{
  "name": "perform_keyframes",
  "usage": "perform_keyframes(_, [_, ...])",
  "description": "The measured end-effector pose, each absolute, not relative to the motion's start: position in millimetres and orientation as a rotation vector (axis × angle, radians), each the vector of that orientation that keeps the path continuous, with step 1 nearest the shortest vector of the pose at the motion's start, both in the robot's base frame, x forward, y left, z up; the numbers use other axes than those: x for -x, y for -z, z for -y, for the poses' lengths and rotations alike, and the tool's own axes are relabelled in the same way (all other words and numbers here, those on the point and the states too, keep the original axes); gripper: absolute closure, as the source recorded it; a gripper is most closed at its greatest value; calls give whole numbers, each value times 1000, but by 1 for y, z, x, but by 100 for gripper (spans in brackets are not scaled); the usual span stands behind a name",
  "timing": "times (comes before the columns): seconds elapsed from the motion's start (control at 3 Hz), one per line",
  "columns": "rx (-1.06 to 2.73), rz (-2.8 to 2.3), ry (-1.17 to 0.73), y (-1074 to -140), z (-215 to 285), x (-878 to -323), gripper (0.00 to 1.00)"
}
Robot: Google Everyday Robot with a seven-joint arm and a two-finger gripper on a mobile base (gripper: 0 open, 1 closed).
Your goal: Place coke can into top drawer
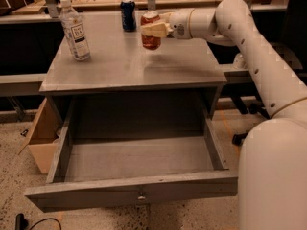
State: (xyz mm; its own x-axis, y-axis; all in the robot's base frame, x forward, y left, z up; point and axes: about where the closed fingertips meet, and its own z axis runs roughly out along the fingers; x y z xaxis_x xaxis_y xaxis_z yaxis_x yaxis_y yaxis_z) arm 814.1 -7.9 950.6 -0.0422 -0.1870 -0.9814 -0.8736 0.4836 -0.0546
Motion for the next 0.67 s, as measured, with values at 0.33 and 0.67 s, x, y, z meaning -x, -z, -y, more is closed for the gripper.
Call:
perform_keyframes(0.33, [898,-1443,-789,-1008,20,-747,100])
perform_keyframes(0.67, [815,-1391,-854,-1041,28,-688,100])
